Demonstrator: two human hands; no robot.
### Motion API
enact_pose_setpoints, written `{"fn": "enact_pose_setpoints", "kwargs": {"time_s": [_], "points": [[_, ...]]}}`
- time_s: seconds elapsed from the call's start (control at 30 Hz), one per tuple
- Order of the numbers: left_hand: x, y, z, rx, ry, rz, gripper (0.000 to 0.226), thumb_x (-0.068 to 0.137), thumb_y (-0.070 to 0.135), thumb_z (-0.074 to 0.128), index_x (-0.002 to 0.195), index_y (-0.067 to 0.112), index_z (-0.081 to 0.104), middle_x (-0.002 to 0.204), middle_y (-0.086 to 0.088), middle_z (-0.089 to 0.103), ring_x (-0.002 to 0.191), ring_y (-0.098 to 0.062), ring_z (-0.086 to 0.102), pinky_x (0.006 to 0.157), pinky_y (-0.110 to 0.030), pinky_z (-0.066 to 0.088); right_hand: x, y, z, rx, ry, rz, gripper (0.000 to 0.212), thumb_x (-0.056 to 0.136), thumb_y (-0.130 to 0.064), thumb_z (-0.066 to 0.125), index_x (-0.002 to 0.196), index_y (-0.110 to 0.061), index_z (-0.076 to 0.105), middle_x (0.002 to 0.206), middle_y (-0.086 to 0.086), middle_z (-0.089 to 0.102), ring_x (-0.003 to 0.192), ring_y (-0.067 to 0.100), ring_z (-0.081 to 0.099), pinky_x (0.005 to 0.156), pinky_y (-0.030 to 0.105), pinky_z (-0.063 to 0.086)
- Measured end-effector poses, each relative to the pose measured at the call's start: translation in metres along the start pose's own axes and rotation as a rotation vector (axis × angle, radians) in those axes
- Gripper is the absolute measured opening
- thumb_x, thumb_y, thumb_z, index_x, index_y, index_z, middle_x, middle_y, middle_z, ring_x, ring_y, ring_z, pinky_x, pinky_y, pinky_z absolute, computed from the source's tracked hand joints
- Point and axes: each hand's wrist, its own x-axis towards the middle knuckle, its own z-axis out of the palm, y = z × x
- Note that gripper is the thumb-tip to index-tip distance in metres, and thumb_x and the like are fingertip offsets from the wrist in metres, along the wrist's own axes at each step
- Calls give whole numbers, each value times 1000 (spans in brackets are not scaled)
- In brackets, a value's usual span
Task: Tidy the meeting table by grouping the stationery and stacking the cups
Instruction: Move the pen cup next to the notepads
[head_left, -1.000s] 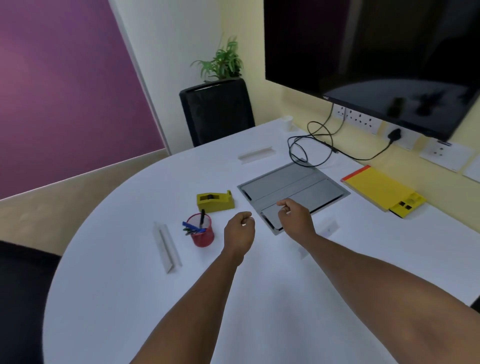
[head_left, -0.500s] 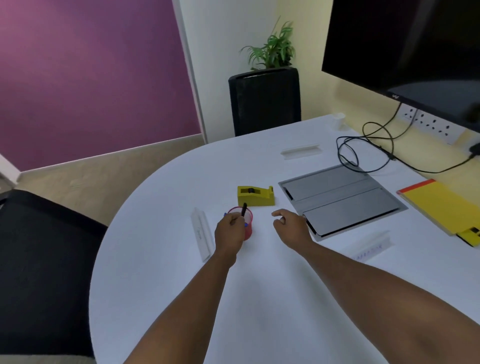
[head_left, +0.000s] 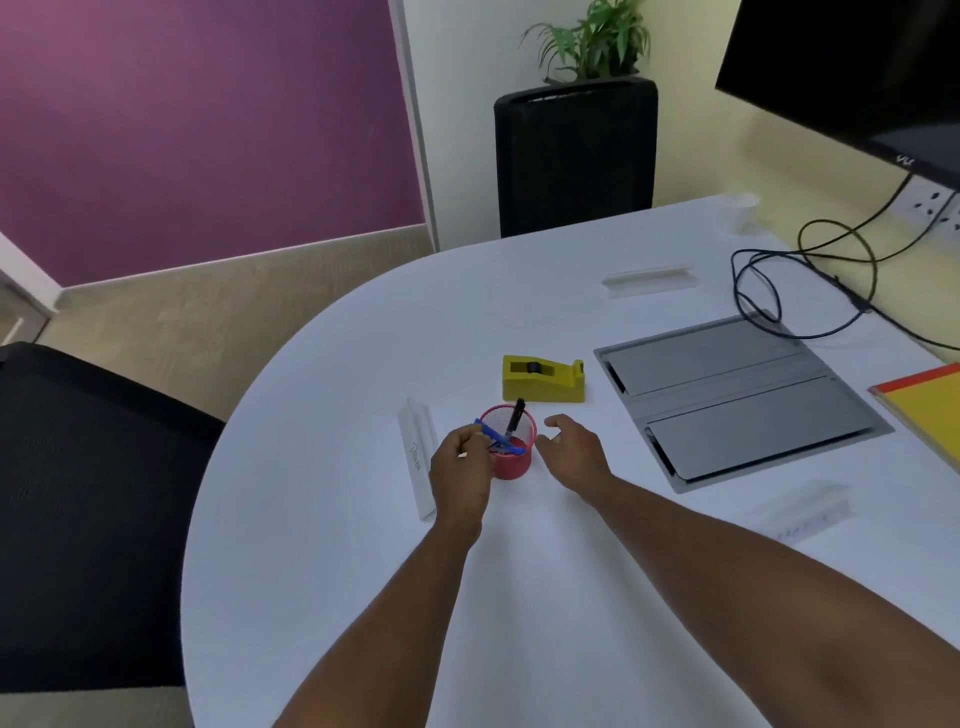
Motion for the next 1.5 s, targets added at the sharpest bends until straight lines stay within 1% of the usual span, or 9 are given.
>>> {"fn": "enact_pose_setpoints", "kwargs": {"time_s": [0.2, 0.43, 0.57, 0.73, 1.03, 1.17, 1.27, 1.4, 1.5], "points": [[12, -7, 1, 19, 100, 41, 22, 101, 17, 47, 104, 23, 68, 95, -2, 71, 75, -17, 64, 55, -18, 49, 23, -2, 18, 64, -49, 106, 48, 94, -41, 57, 133, -13, 53, 111, 13, 70, 100, 29, 67, 90, 43, 56], [21, -22, -3, 35, 168, -23, 24, 99, 18, 48, 111, 19, 69, 103, -3, 70, 92, -27, 68, 86, -42, 57, 25, -5, 25, 296, -70, 203, 7, 85, -13, 62, 85, -15, 69, 85, 12, 70, 76, 29, 69, 77, 44, 61], [18, -27, -1, 50, 125, -12, 21, 98, 15, 52, 108, 21, 68, 105, -1, 70, 89, -22, 69, 90, -42, 57, 16, -2, 15, 357, -74, 187, 14, 89, -10, 59, 83, -17, 69, 84, 8, 69, 73, 24, 70, 68, 34, 62], [5, -36, -5, 212, -28, 1, 39, 94, 0, 51, 126, 19, 62, 132, 0, 61, 113, -15, 56, 89, -25, 44, -1, -1, -7, 367, -44, 156, 20, 91, -13, 59, 77, -24, 68, 82, 4, 70, 73, 24, 69, 68, 34, 62], [-34, -25, -1, 485, -312, 124, 75, 88, 21, 74, 151, 26, 33, 159, -1, 32, 143, -21, 35, 114, -41, 38, -46, 2, -55, 388, -56, 145, 11, 90, -10, 60, 82, -12, 68, 84, 11, 71, 65, 23, 72, 59, 28, 58], [-63, -16, 8, 405, -419, 314, 56, 81, 32, 80, 117, 51, 42, 120, 25, 54, 101, 10, 56, 73, -2, 47, -71, 5, -76, 428, -96, 135, 8, 89, -11, 62, 88, -10, 70, 88, 14, 72, 63, 21, 72, 56, 25, 58], [-80, -15, 15, 323, -458, 349, 56, 80, 30, 81, 117, 49, 43, 110, 24, 58, 101, 0, 60, 73, -10, 50, -91, 8, -90, 427, -148, 127, 12, 91, -13, 62, 97, -7, 70, 93, 14, 73, 64, 19, 73, 57, 25, 58], [-102, -17, 20, 271, -474, 359, 52, 80, 32, 81, 111, 54, 45, 99, 38, 57, 90, 17, 58, 60, -4, 47, -119, 14, -114, 514, -135, 133, 23, 94, -25, 61, 107, -9, 70, 102, 10, 74, 72, 22, 74, 67, 31, 61], [-115, -16, 27, 251, -465, 390, 55, 80, 38, 79, 120, 52, 43, 105, 37, 56, 96, 9, 59, 73, -9, 48, -135, 22, -133, 540, -122, 103, 23, 96, -29, 58, 110, -16, 71, 103, 2, 75, 83, 22, 74, 71, 33, 59]]}}
